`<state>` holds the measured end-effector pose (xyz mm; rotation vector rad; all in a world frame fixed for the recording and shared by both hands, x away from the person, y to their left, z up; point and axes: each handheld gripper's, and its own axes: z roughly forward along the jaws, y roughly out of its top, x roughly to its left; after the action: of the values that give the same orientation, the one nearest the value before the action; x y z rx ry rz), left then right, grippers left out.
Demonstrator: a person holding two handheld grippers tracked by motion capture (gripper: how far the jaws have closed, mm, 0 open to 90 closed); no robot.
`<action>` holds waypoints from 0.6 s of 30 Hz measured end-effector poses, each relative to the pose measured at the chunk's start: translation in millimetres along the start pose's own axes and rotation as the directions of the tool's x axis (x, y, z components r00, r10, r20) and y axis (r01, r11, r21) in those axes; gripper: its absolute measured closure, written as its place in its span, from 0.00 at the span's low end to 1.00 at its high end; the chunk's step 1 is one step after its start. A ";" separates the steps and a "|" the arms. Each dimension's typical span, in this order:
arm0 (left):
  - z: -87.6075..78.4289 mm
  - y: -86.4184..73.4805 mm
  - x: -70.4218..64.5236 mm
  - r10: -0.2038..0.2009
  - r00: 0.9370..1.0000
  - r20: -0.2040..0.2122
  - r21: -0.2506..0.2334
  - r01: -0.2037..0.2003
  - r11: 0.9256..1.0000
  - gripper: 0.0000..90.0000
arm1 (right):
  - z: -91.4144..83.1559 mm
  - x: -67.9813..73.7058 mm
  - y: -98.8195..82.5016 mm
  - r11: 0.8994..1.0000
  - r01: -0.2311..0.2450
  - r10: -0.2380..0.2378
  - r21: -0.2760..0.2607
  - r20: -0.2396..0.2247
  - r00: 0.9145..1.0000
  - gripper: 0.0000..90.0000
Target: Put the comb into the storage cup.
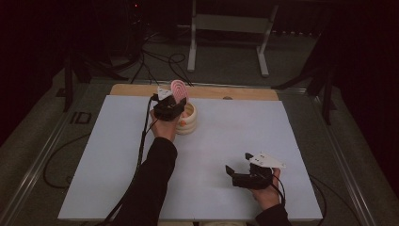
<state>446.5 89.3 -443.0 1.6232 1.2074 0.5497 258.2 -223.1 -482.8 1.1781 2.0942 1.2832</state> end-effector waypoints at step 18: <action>-8.3 1.6 17.5 0.017 0.999 -0.044 0.073 -0.013 0.997 0.35 | 1.2 1.8 0.5 1.000 0.002 -0.002 0.000 -0.005 1.000 0.11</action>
<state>447.5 108.6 -441.6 1.6900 1.2616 0.5600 258.2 -220.9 -482.8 1.1738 2.0986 1.2864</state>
